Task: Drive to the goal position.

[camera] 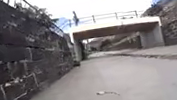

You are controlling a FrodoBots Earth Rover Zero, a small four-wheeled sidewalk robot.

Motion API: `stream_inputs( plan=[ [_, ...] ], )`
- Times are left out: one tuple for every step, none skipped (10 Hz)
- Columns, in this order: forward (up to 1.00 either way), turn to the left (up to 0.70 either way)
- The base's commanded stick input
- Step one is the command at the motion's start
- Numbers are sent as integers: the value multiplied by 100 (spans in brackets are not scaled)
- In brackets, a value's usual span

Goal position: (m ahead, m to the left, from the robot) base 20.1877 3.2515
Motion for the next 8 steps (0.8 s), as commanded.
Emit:
stream_inputs(
  plan=[
    [0,0],
    [0,0],
    [0,0],
    [0,0],
    [0,0],
    [0,0],
    [-70,0],
    [-70,0]
  ],
)
